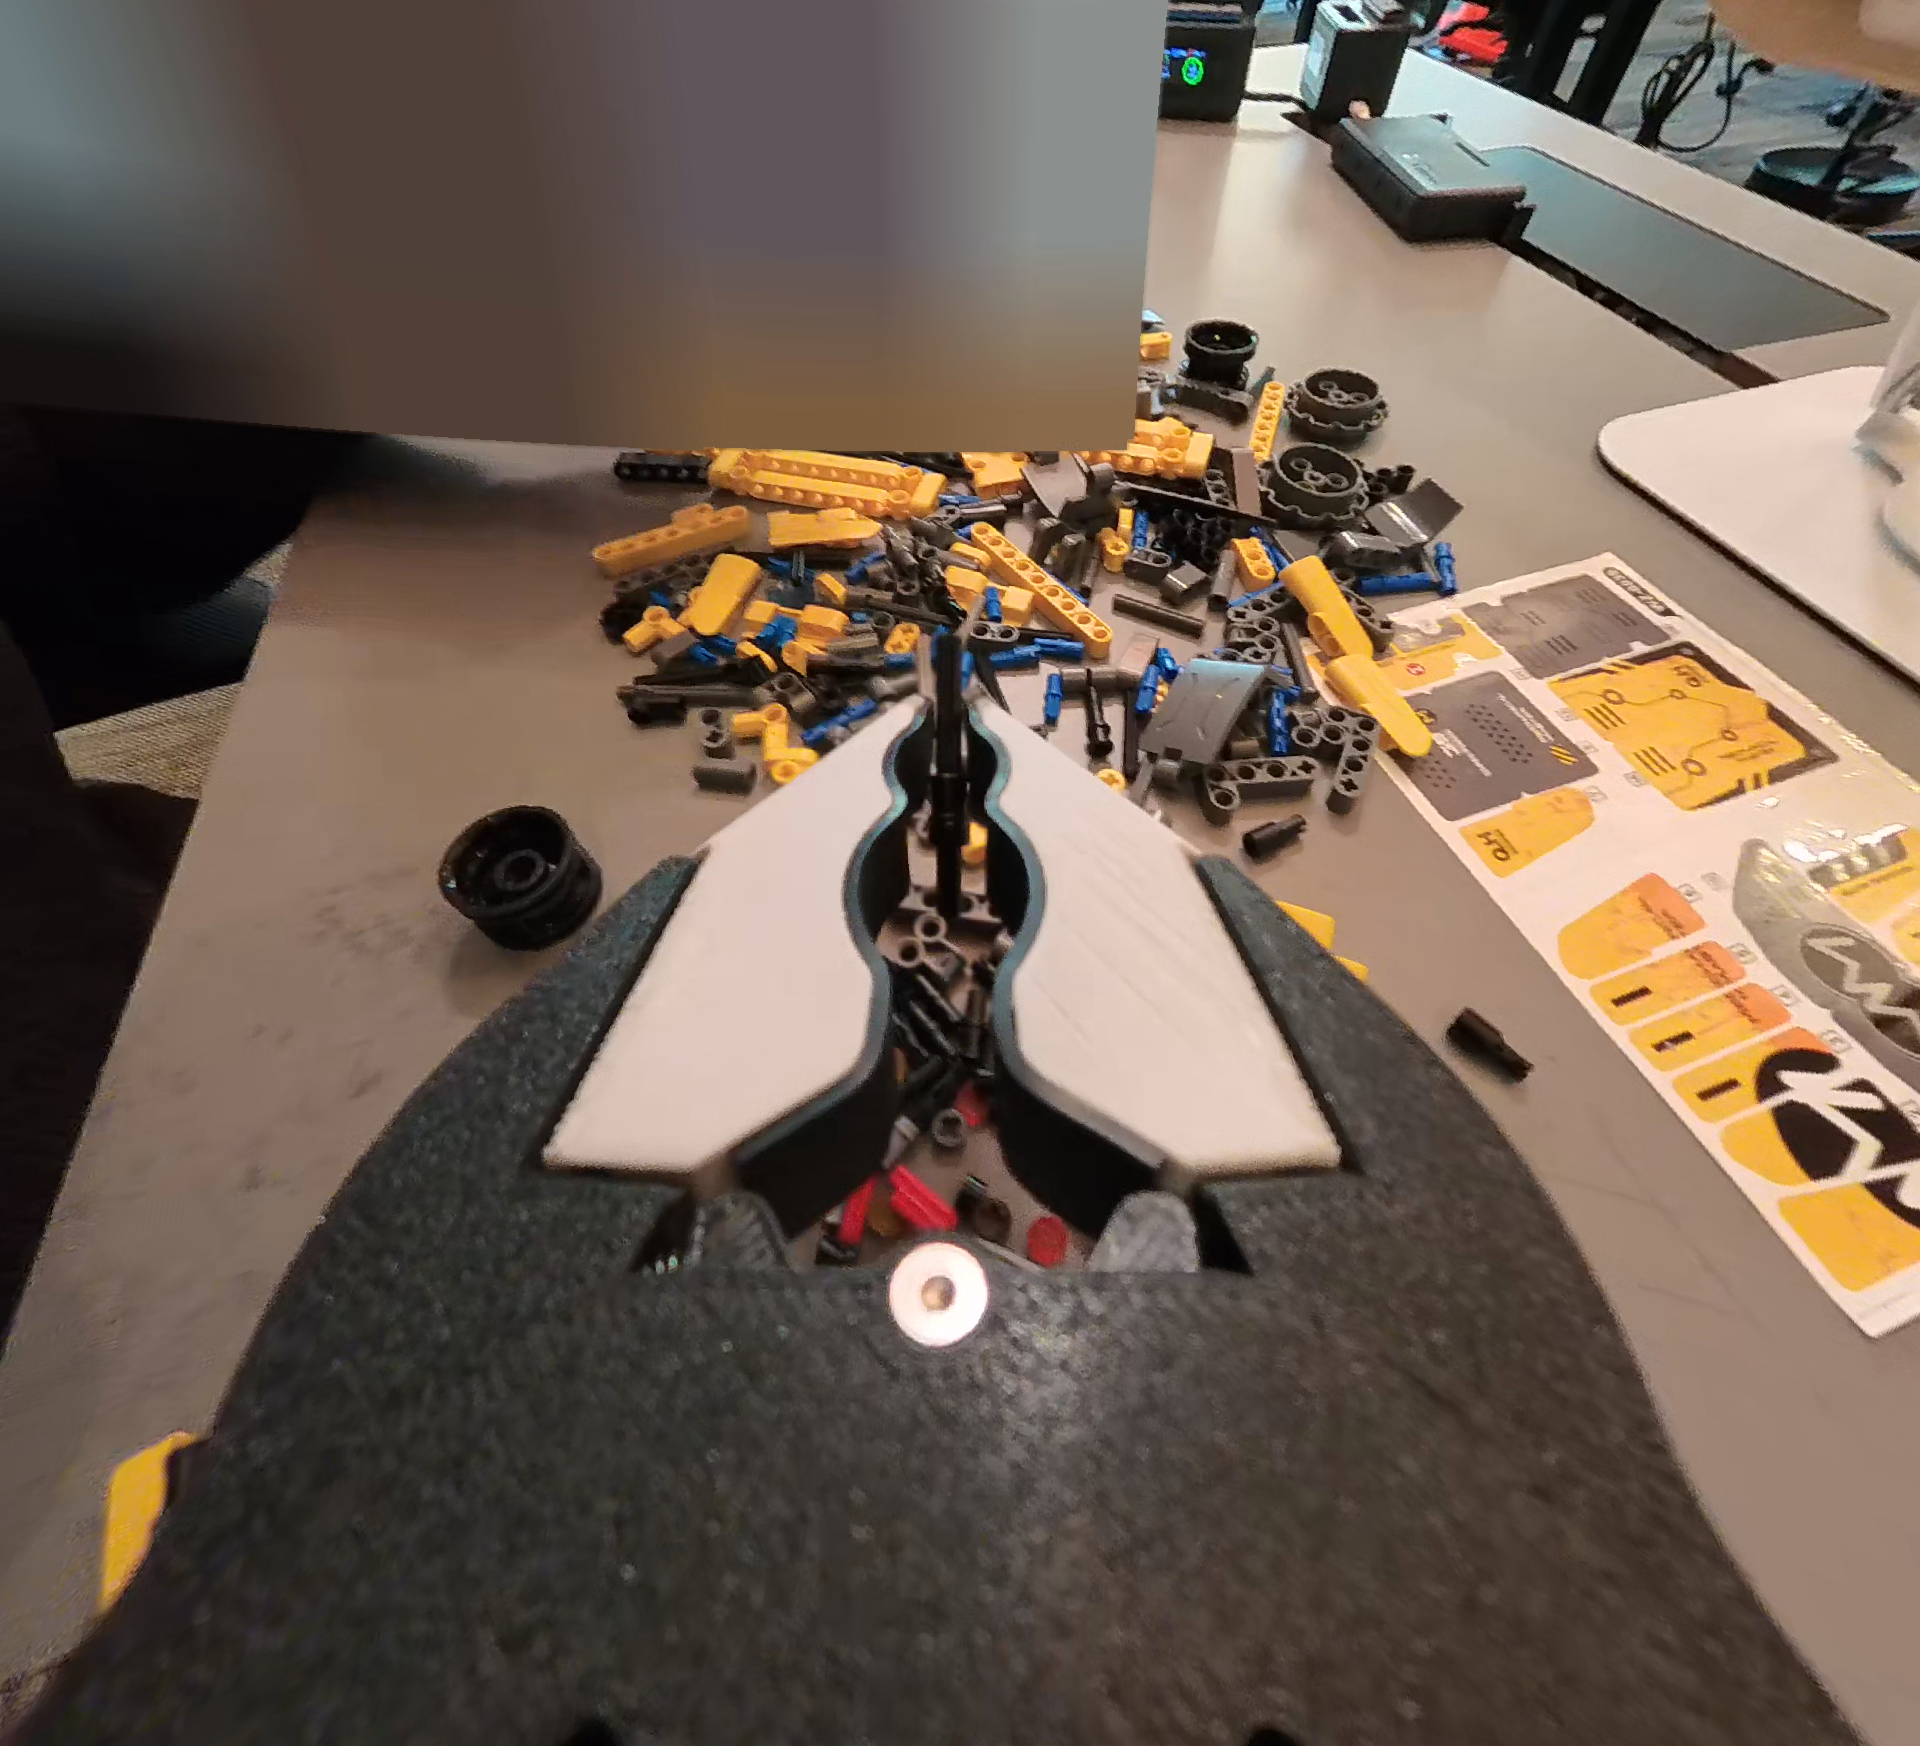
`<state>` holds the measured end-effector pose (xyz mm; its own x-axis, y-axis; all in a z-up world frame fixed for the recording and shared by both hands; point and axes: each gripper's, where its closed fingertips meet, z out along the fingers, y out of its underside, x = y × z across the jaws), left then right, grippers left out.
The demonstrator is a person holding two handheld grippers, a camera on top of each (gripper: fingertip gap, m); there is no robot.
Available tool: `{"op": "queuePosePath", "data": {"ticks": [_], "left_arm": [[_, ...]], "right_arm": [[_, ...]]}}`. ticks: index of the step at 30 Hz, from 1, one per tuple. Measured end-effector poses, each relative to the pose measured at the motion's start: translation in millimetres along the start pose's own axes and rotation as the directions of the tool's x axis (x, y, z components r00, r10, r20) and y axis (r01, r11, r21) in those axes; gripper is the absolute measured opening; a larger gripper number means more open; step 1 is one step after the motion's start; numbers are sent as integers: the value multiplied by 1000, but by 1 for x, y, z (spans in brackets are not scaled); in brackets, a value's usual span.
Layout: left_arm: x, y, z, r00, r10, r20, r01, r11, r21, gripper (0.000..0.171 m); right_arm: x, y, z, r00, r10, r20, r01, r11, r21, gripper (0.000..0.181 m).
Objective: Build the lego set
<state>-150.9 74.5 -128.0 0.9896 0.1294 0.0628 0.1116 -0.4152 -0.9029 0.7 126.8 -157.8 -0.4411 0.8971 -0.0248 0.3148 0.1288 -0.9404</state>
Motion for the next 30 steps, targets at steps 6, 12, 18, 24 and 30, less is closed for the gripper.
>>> {"op": "queuePosePath", "data": {"ticks": [6, 12, 18, 24, 30], "left_arm": [[-27, 4, 2, 997, -56, 60, 54, 998, 34, 10], [-53, 18, -20, 985, -165, 43, 161, 983, 87, 10], [-81, 44, -21, 979, -182, 96, 182, 983, 12, 9], [-79, 43, -21, 978, -195, 75, 194, 981, 20, 9], [-75, 47, -16, 983, -166, 83, 167, 986, -13, 9]], "right_arm": [[-5, -2, -2, 997, -74, -22, 73, 997, -11, 5], [1, 6, 0, 1000, -27, -11, 27, 999, -29, 5], [7, 1, -6, 997, -53, -49, 52, 999, -15, 5], [11, 0, -8, 997, -43, -58, 43, 999, -5, 5], [6, 1, -7, 997, -58, -49, 57, 998, -18, 5]]}}
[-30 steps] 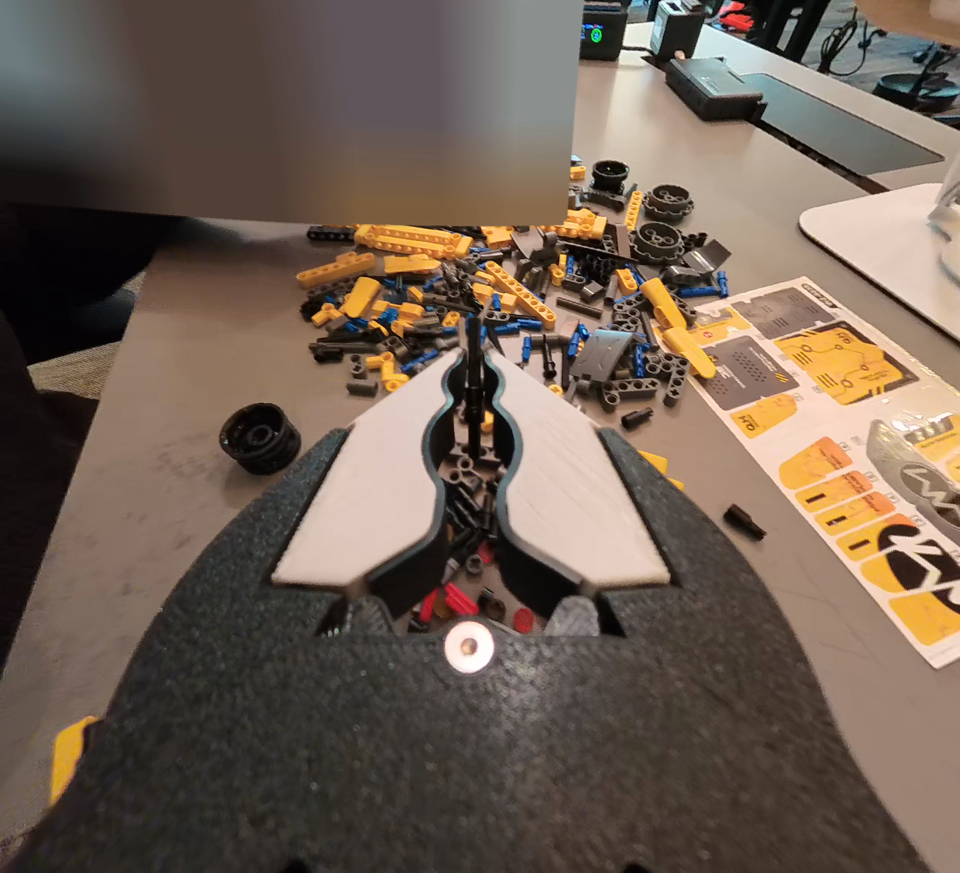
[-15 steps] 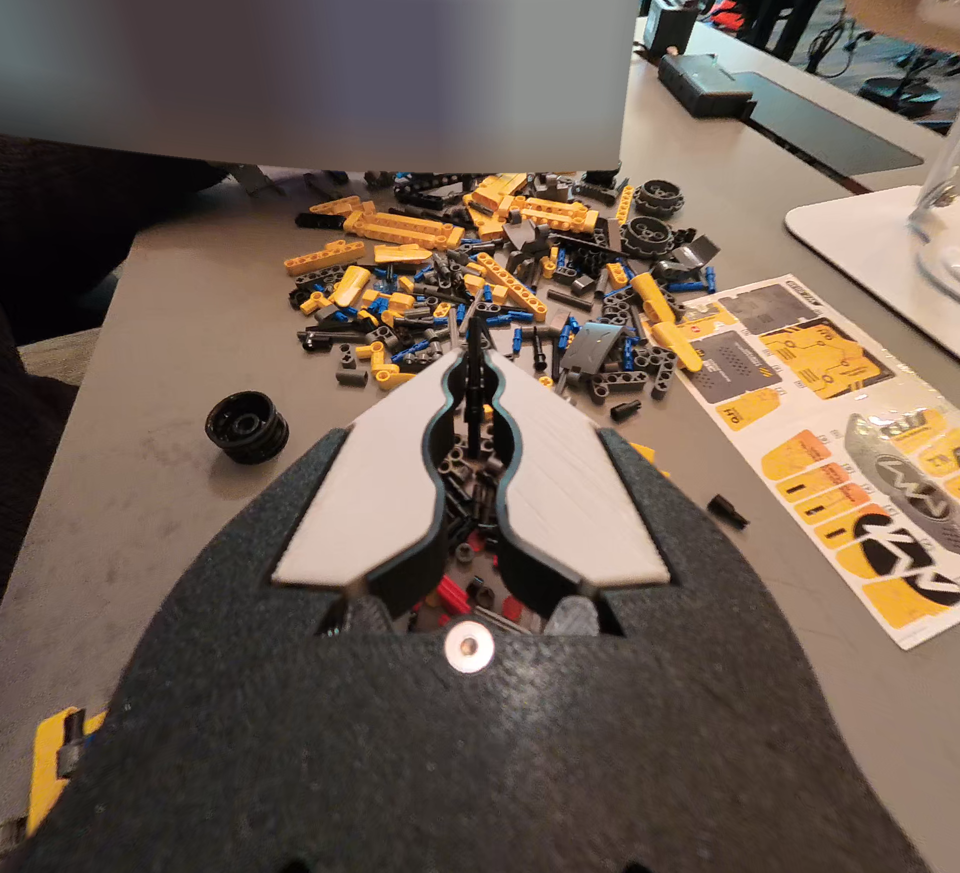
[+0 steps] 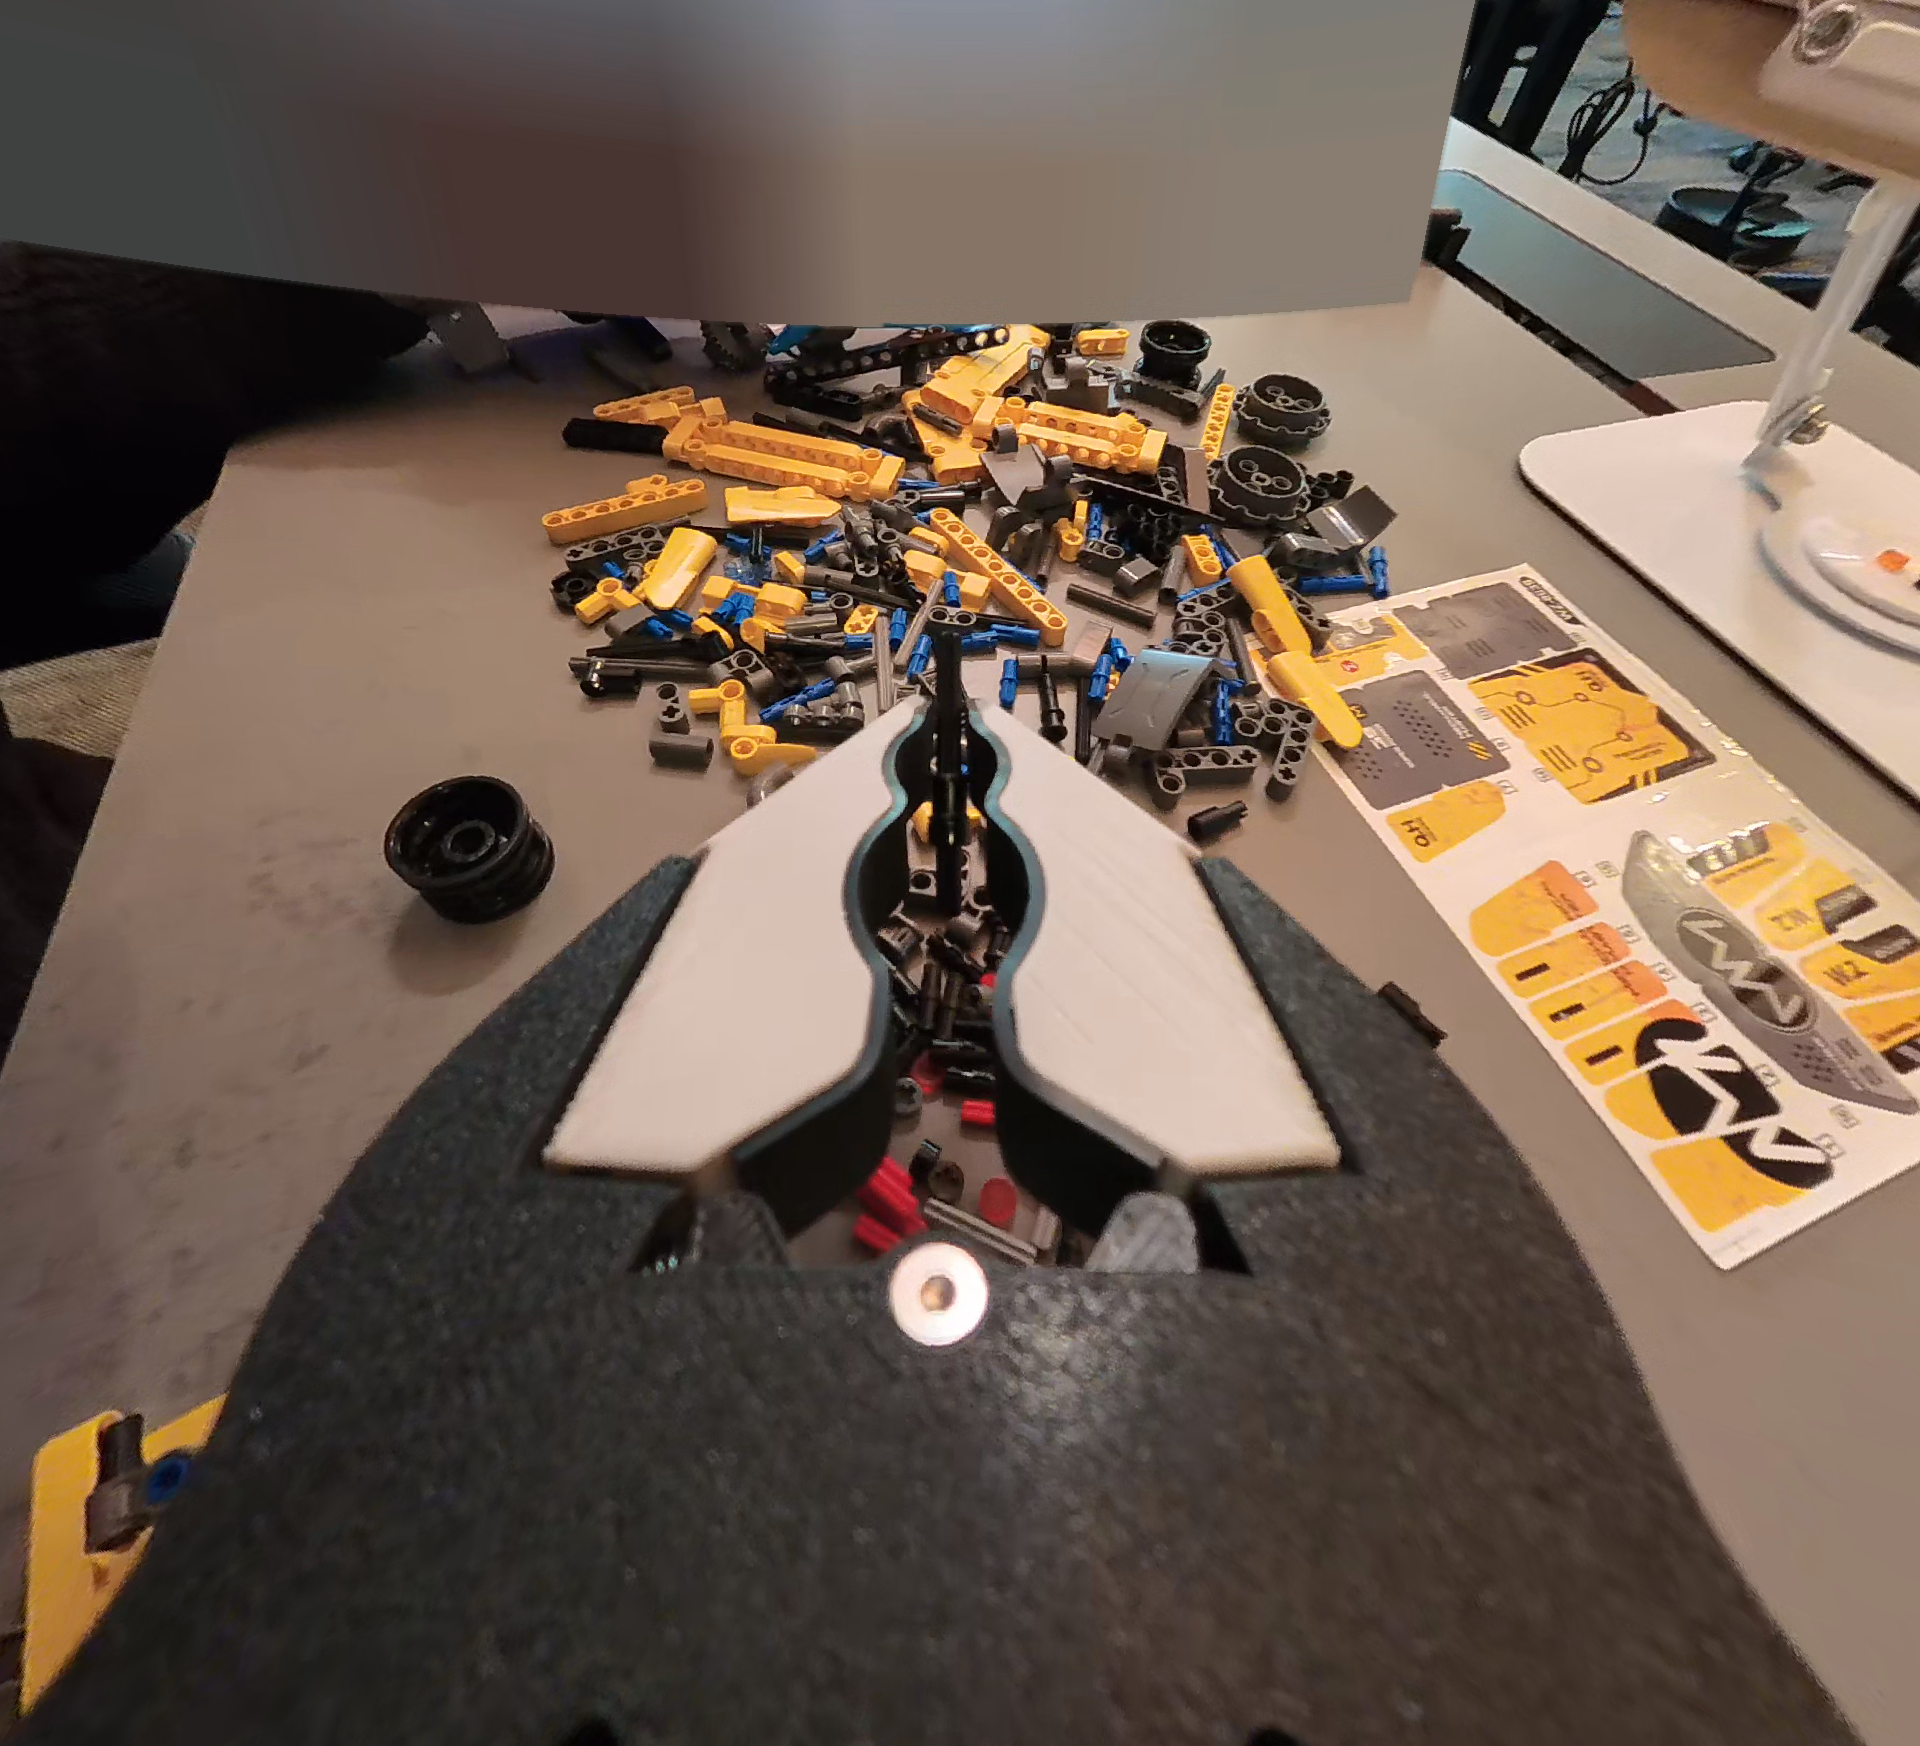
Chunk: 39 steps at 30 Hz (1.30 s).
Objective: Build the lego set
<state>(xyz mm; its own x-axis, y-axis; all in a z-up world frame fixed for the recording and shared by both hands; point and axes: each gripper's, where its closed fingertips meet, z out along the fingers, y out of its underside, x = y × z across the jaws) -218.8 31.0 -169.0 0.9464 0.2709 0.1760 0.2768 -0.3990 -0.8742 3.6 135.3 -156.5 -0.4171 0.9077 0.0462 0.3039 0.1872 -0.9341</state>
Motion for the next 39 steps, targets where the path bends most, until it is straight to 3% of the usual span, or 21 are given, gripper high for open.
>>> {"op": "queuePosePath", "data": {"ticks": [22, 39], "left_arm": [[2, -1, 0, 1000, -6, -14, 6, 1000, 12, 9], [2, -3, -1, 1000, -2, -10, 2, 1000, 22, 9]], "right_arm": [[-1, -1, -1, 999, -32, -23, 32, 999, -16, 5], [34, -11, -21, 985, 57, -163, -49, 997, 53, 5]]}}
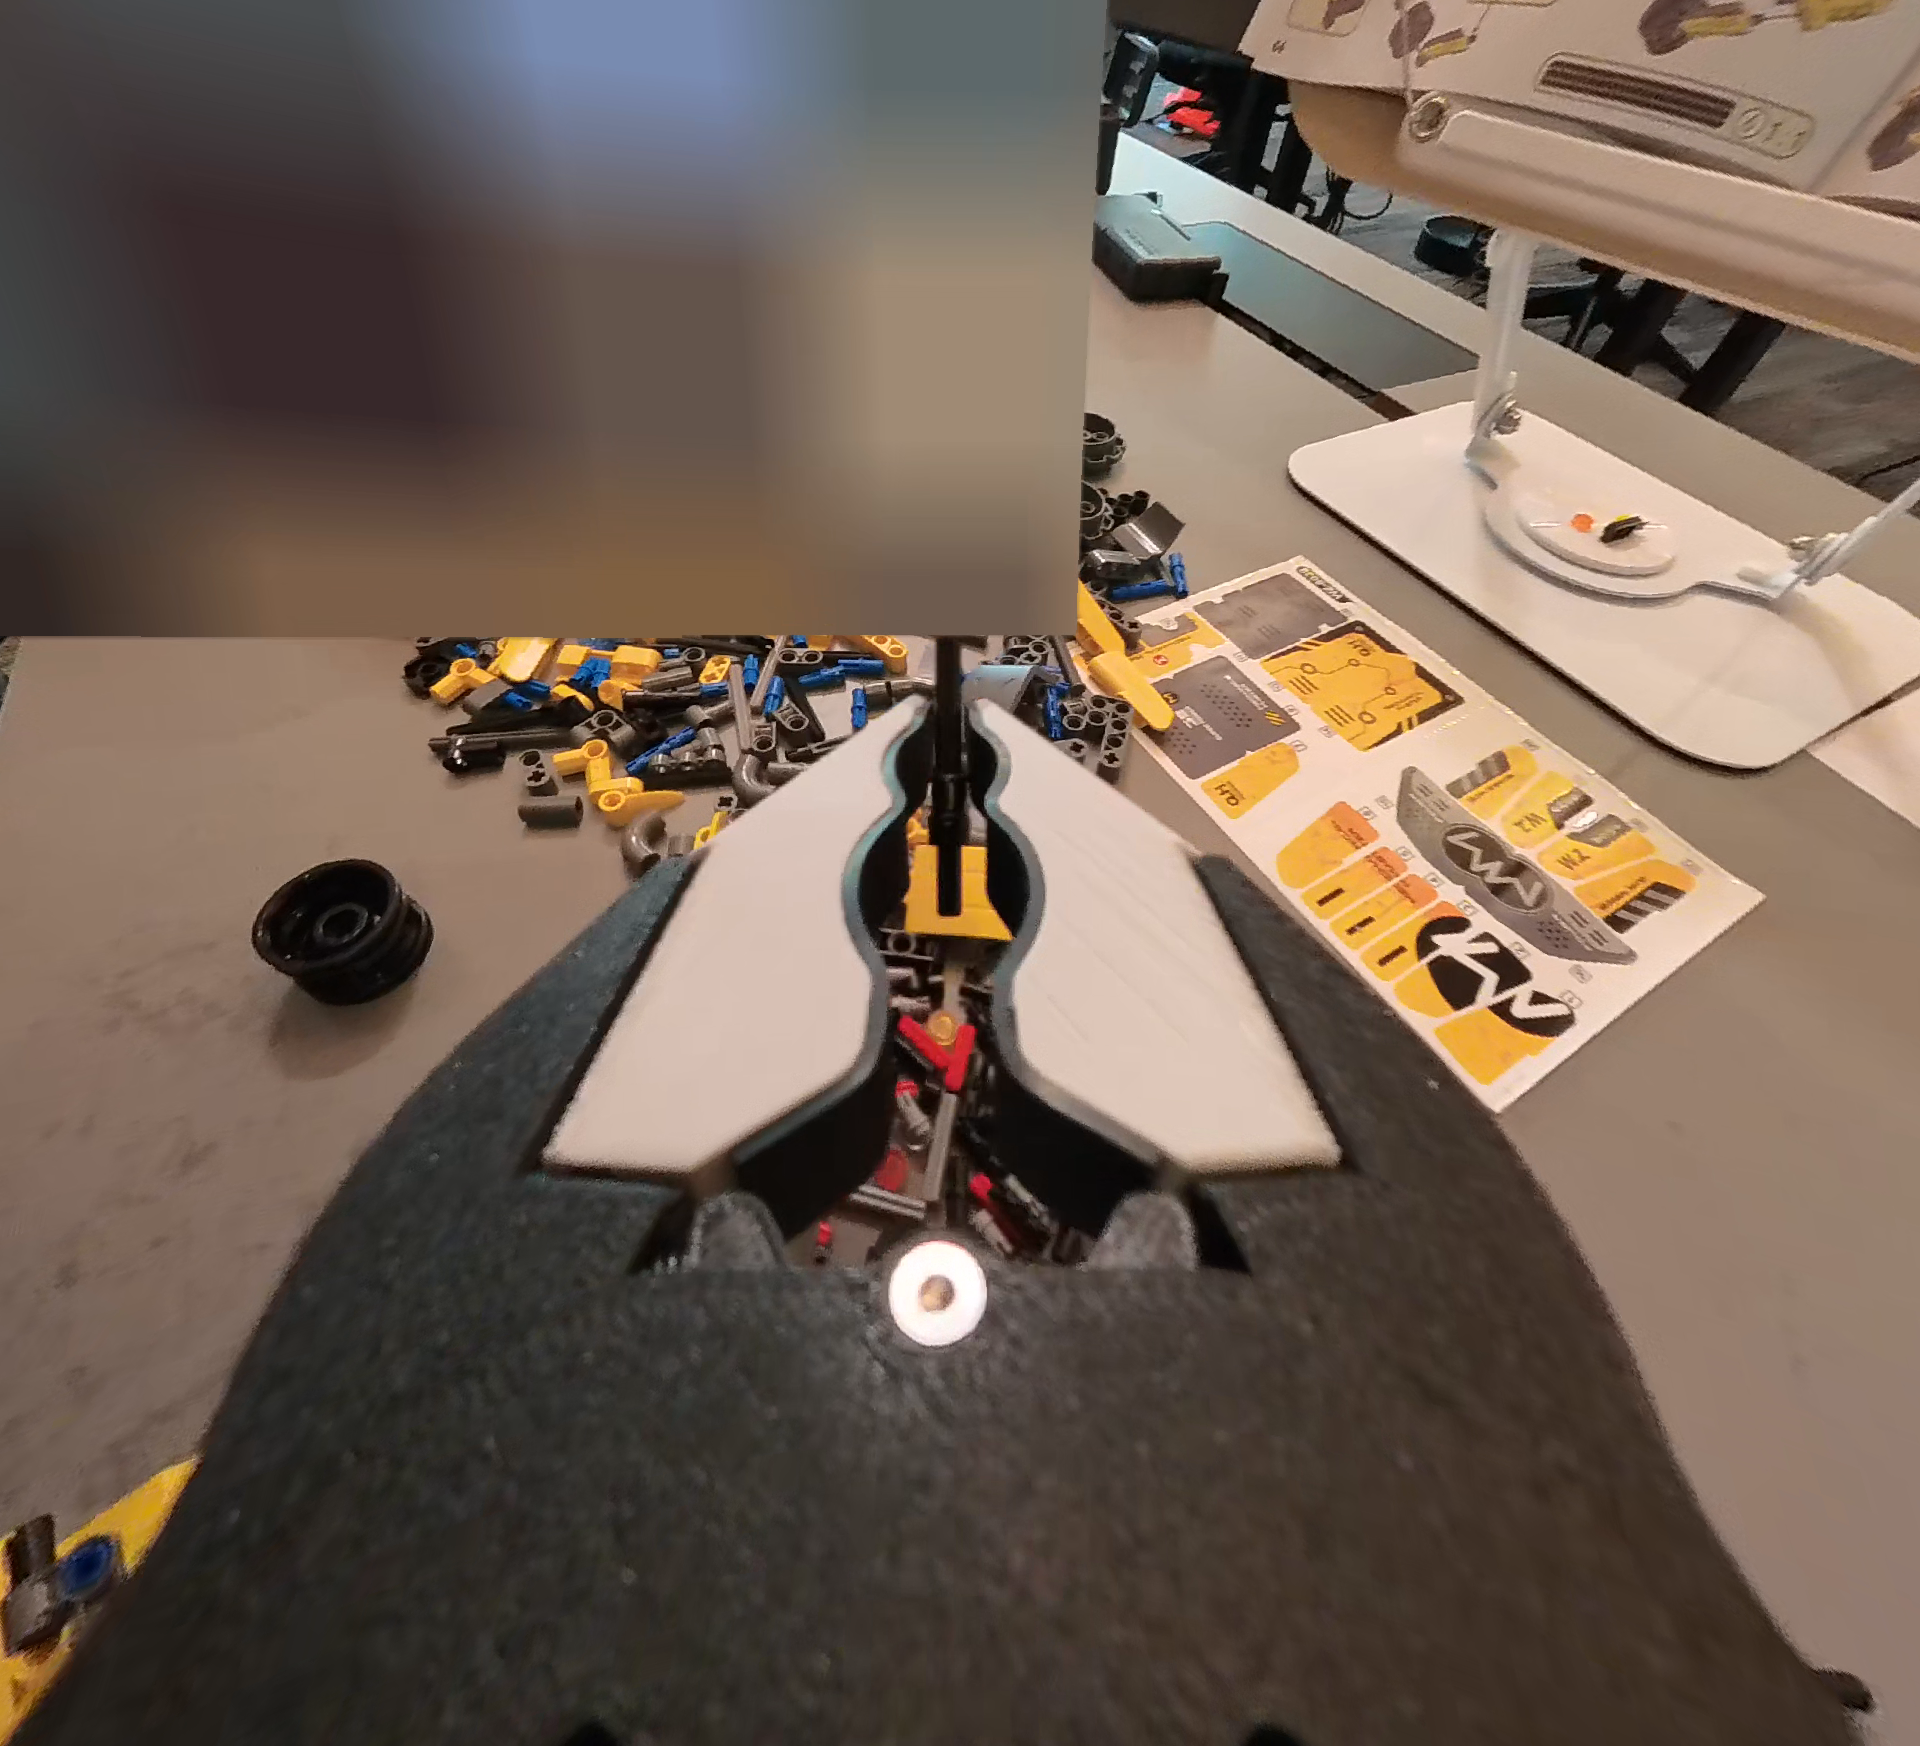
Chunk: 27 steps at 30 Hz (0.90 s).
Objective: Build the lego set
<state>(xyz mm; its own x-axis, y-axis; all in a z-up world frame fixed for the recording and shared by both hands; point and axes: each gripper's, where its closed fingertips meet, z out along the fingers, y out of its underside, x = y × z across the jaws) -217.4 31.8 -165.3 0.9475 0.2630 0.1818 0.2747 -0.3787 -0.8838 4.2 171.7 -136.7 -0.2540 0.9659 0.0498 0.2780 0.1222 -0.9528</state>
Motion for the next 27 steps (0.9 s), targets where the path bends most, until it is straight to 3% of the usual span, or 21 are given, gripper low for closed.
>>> {"op": "queuePosePath", "data": {"ticks": [12, 19, 23, 27], "left_arm": [[0, 0, 0, 1000, 1, 0, -1, 1000, 0, 9], [2, 0, 0, 1000, 5, -3, -5, 1000, 2, 9], [2, -1, 0, 1000, 6, -3, -6, 1000, 3, 9], [2, 0, 1, 1000, 8, -2, -8, 1000, 0, 9]], "right_arm": [[-3, 2, 1, 1000, -4, 16, 4, 1000, -14, 5], [-52, 45, 11, 963, 5, 269, 60, 971, -231, 5], [-95, 56, 5, 888, -30, 460, 164, 953, -254, 6], [-108, 66, 1, 861, -64, 504, 233, 932, -279, 6]]}}
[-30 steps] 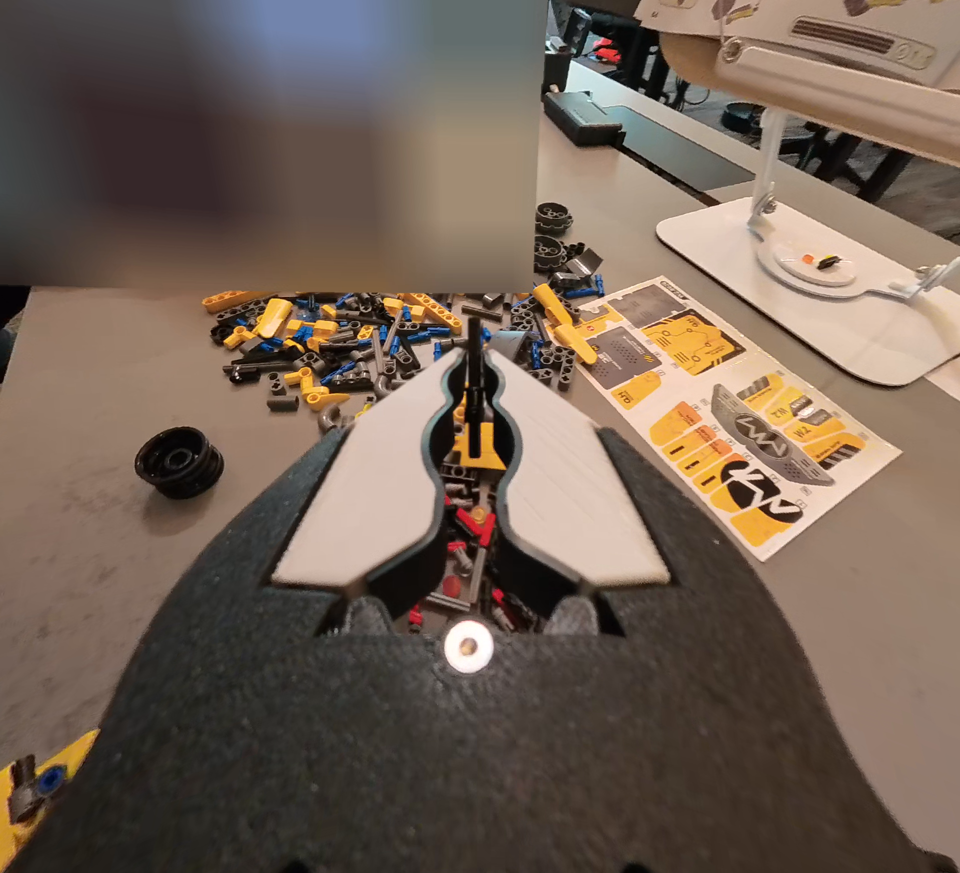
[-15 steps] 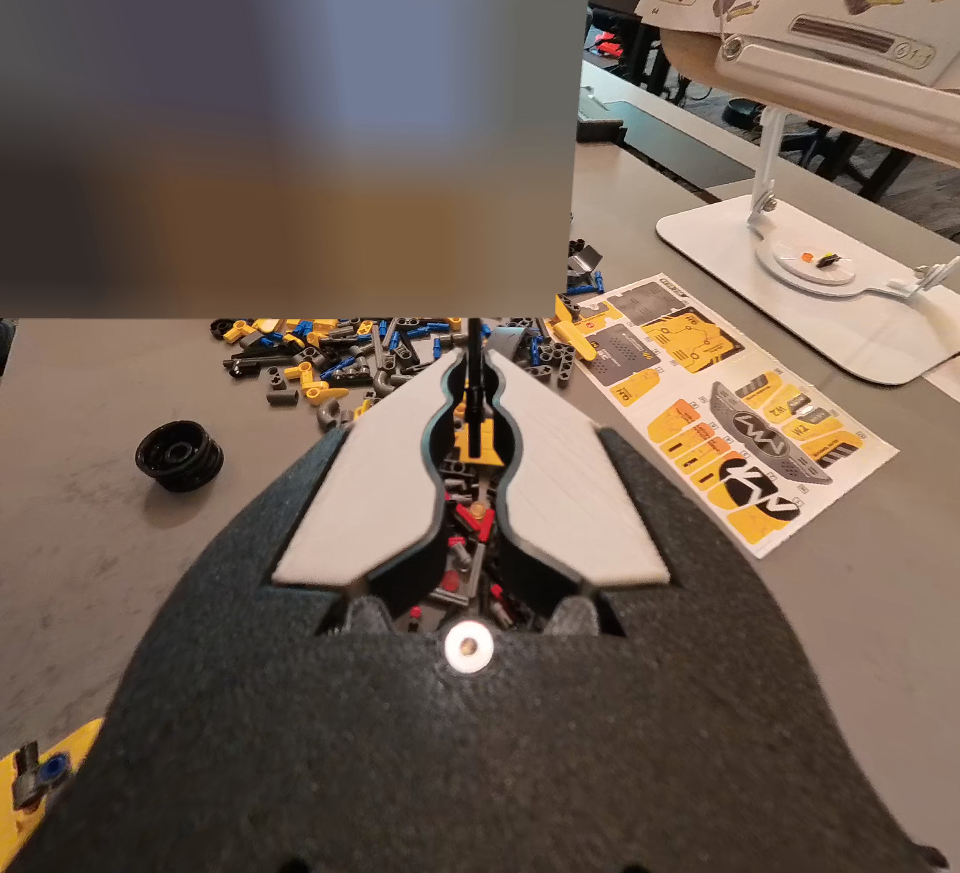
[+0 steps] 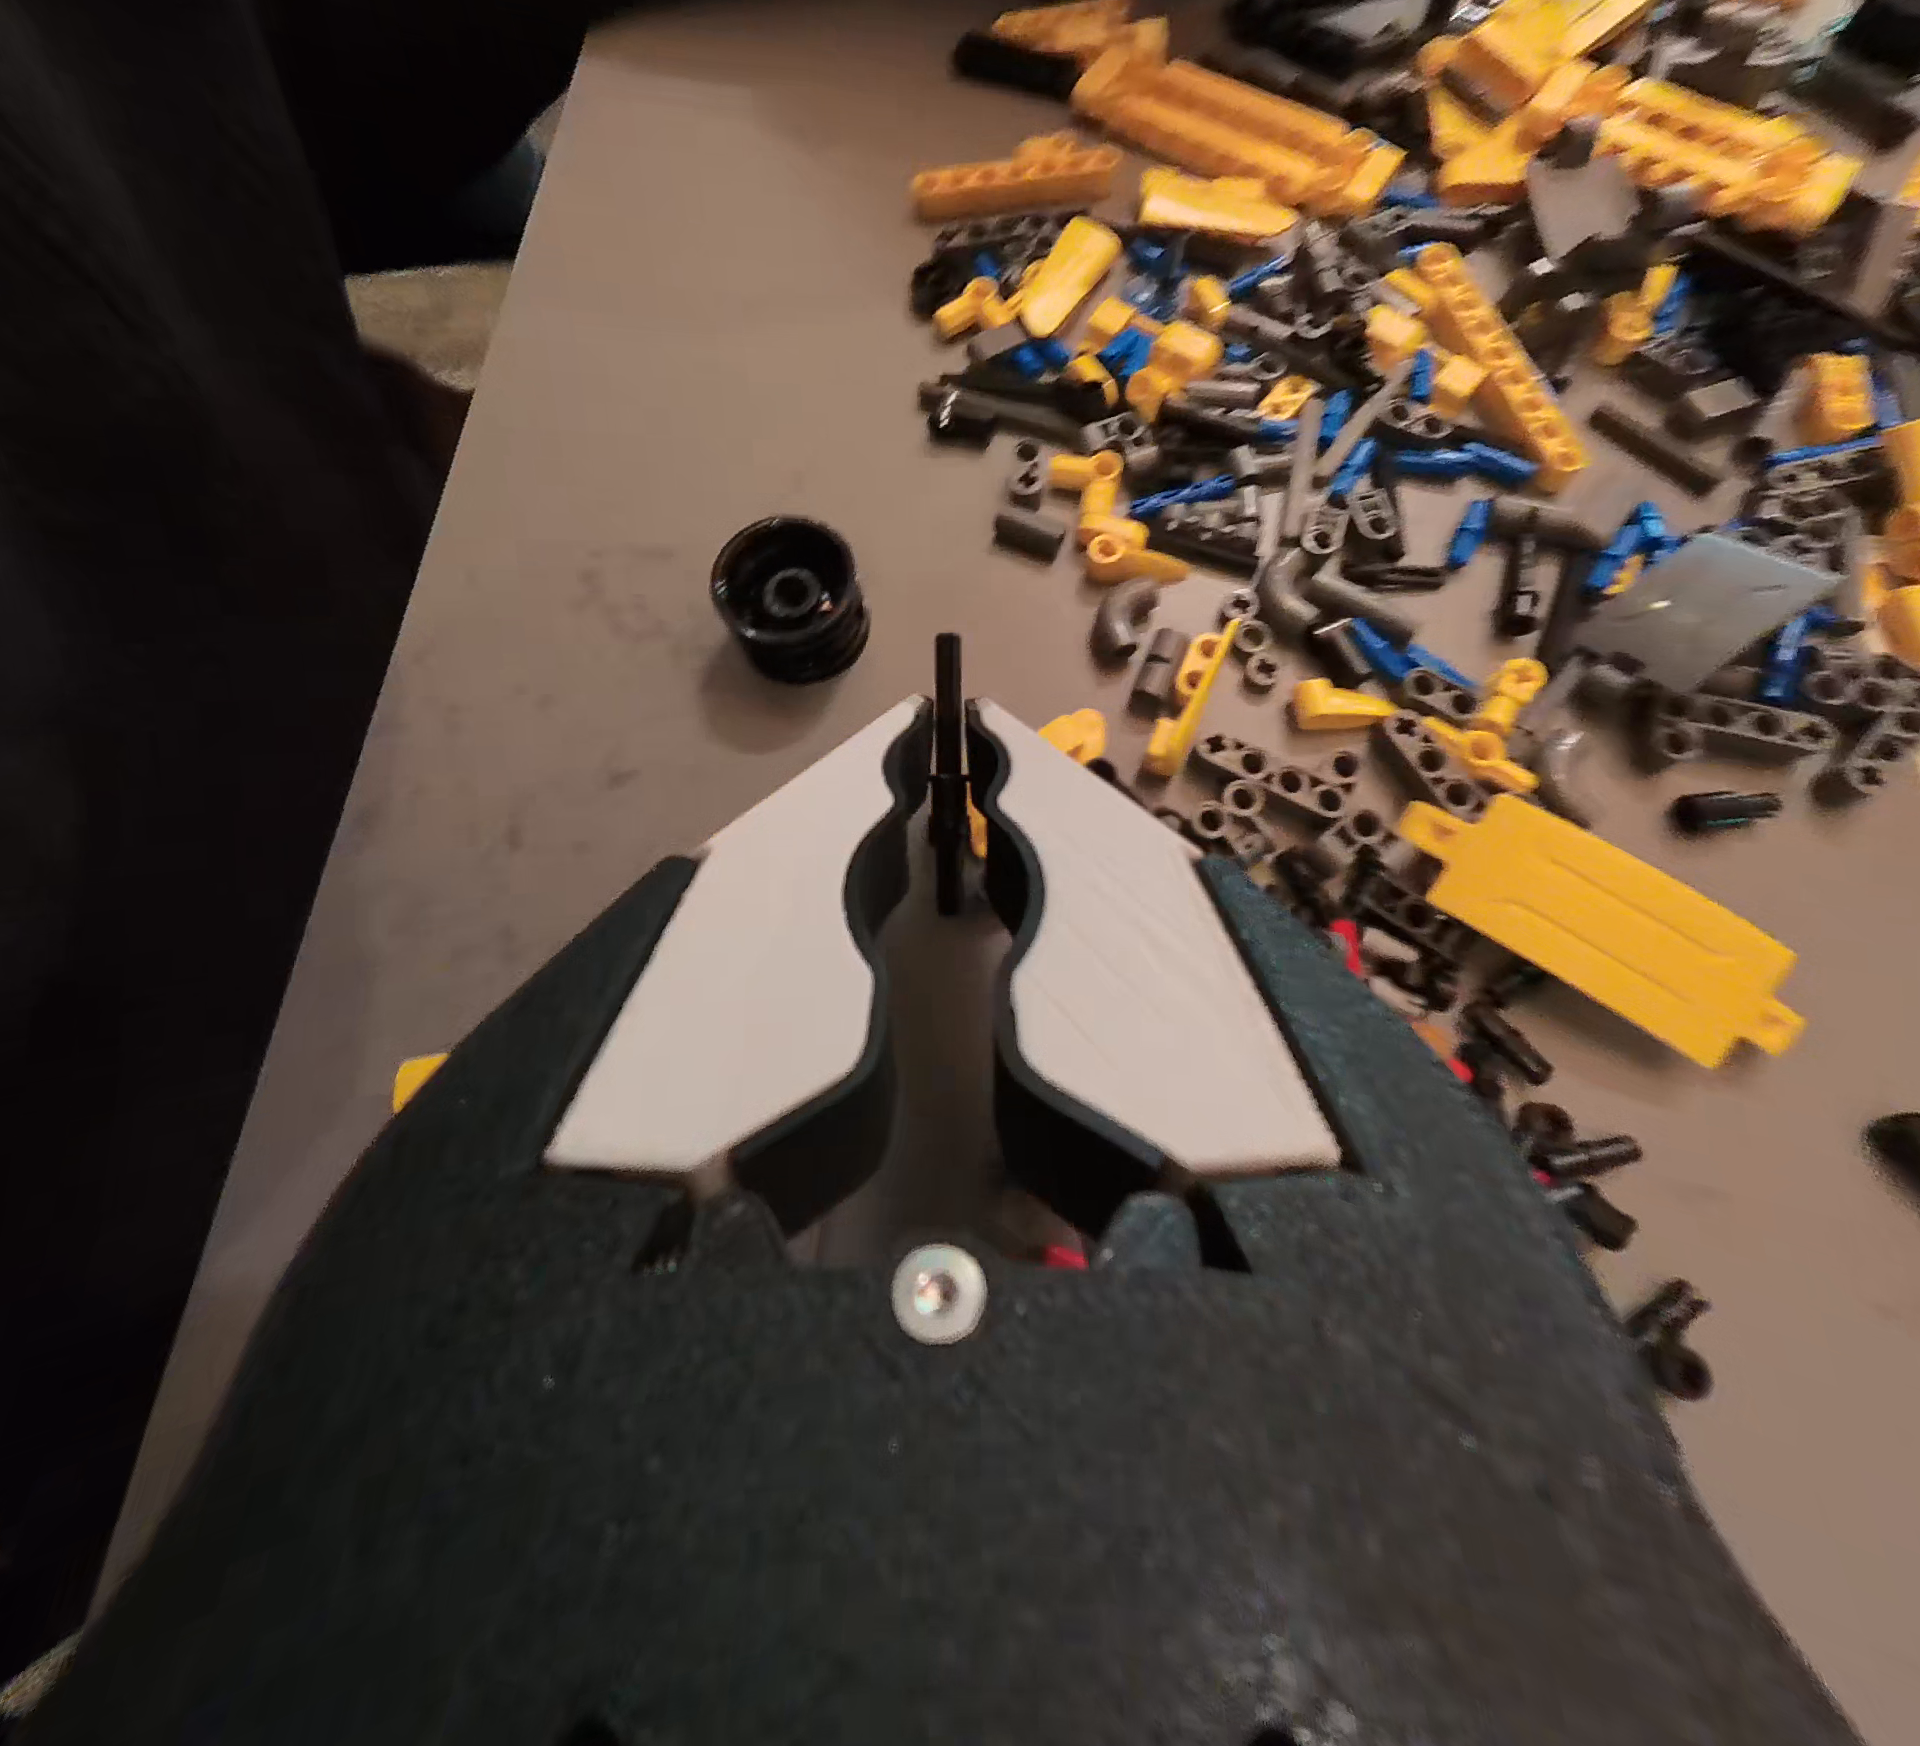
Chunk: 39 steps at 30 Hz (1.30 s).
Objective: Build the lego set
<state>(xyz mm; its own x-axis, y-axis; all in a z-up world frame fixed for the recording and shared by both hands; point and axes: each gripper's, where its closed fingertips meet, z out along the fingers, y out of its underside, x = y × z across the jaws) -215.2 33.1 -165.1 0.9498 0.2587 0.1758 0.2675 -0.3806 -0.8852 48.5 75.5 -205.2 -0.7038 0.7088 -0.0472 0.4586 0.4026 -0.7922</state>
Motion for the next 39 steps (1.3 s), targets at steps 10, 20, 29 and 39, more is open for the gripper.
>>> {"op": "queuePosePath", "data": {"ticks": [10, 20, 29, 39], "left_arm": [[0, 0, 0, 1000, 4, 4, -4, 1000, -2, 9], [1, 2, 2, 1000, 24, 12, -24, 1000, -16, 9], [1, 2, 2, 1000, 22, 11, -22, 1000, -12, 9], [1, 0, 1, 1000, 17, 6, -17, 1000, 1, 9]], "right_arm": [[-22, 11, 7, 993, -6, 114, 14, 998, -66, 6], [-22, 17, 9, 993, -9, 115, 19, 996, -91, 6], [-25, 16, 7, 991, -18, 132, 28, 996, -80, 14], [-8, 3, -29, 995, 39, 90, -43, 998, 47, 16]]}}
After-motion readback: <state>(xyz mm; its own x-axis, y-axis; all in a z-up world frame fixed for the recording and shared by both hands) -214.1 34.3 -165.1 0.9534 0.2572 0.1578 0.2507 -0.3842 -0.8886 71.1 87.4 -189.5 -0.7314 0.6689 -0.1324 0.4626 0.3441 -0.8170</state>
